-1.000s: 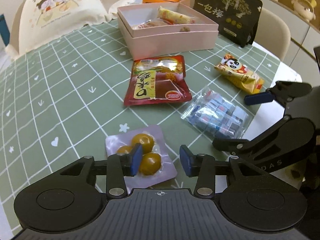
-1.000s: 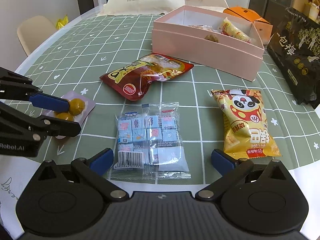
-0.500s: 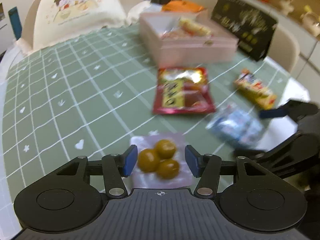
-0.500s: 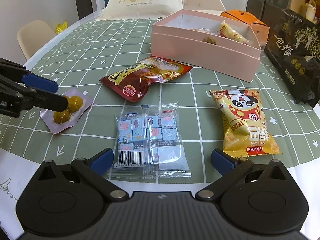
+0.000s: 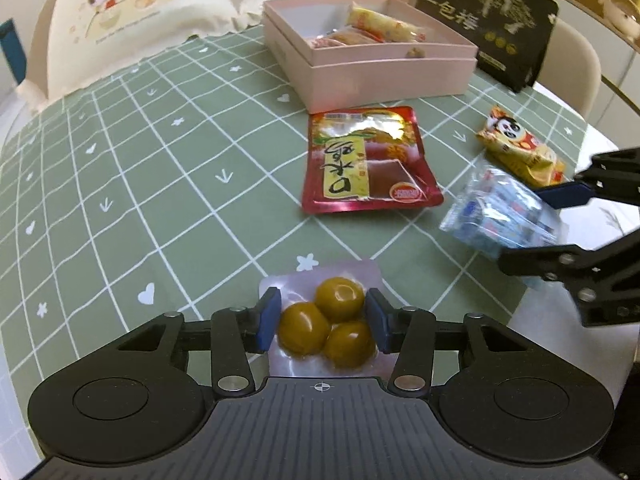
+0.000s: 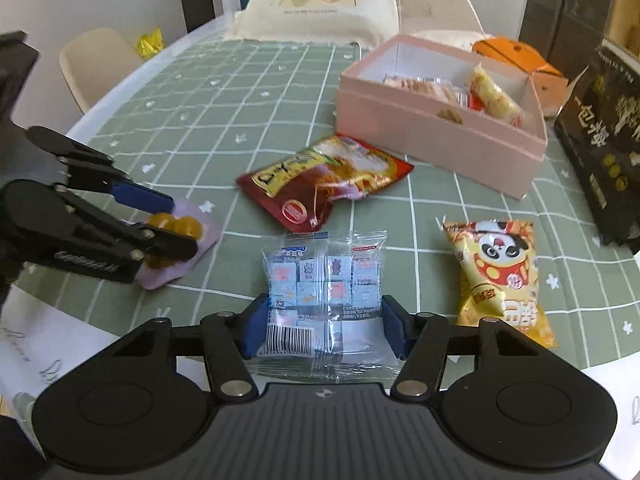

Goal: Organize snacks

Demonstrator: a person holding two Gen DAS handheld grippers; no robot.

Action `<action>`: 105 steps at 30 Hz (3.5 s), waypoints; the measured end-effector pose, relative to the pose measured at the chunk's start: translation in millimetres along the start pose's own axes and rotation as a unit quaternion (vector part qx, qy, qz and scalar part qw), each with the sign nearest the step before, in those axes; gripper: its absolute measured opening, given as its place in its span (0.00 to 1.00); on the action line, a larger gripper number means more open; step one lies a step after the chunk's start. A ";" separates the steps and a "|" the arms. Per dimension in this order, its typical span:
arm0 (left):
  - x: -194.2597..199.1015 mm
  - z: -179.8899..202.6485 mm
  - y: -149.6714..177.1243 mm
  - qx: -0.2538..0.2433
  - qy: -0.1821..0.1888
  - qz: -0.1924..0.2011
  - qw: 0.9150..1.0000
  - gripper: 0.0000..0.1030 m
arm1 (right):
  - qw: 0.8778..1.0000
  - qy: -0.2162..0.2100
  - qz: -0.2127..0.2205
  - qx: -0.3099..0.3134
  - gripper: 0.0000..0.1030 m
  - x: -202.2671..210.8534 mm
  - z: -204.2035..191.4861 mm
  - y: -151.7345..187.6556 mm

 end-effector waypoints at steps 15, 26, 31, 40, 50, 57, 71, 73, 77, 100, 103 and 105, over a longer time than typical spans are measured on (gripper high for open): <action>16.1 2.8 -2.7 0.009 0.016 0.017 1.000 0.30 | 0.999 0.010 0.017 -0.034 0.57 33.7 22.2 1.6; 90.6 12.4 -66.6 0.027 0.046 0.131 0.990 0.29 | 0.998 0.007 0.040 -0.058 0.57 69.8 52.1 -16.7; 113.5 16.4 -149.9 0.015 0.079 0.210 0.974 0.30 | 0.992 0.014 0.105 -0.065 0.57 107.5 83.7 -65.5; -9.6 -7.1 -264.6 0.128 0.106 0.126 0.978 0.31 | 0.988 0.071 0.129 -0.053 0.77 63.2 150.3 -175.8; -10.4 5.1 -130.0 0.159 0.109 0.096 0.977 0.31 | 0.993 0.009 -0.017 -0.118 0.77 9.8 172.2 -56.8; -2.6 -7.6 -42.0 0.229 0.110 0.062 0.965 0.31 | 0.990 -0.031 -0.073 -0.114 0.55 -20.3 113.8 -14.7; 21.0 -45.6 -1.7 0.271 0.087 0.079 0.955 0.31 | 0.994 -0.068 -0.018 -0.085 0.74 -22.4 22.5 -70.9; 19.0 -40.3 -6.8 0.265 0.095 0.081 0.956 0.31 | 0.994 -0.021 -0.028 -0.100 0.74 -37.2 33.4 -79.9; 18.1 -12.5 -8.4 0.213 0.144 0.076 0.963 0.31 | 0.990 0.005 -0.041 -0.137 0.56 -45.5 59.1 -67.7; 35.8 -5.0 22.1 0.185 0.097 0.037 0.977 0.31 | 0.996 0.042 -0.047 0.061 0.68 -117.4 -30.2 -127.3; 32.0 -2.4 19.4 0.177 0.106 0.037 0.978 0.31 | 0.997 0.050 -0.041 0.050 0.68 -97.4 0.9 -111.7; 29.7 3.0 13.6 0.167 0.107 0.040 0.979 0.31 | 0.996 0.059 -0.035 0.048 0.70 -84.0 25.1 -97.8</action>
Point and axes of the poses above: each gripper's, at about its wrist camera, not at the fingertips, and x roughly against the way its jaws point, z to its right, y to its underside, the point moved 2 cm from there along -x, roughly the way its jaws point, and after that the axes turned 3 degrees about x, right-handed, at the moved point
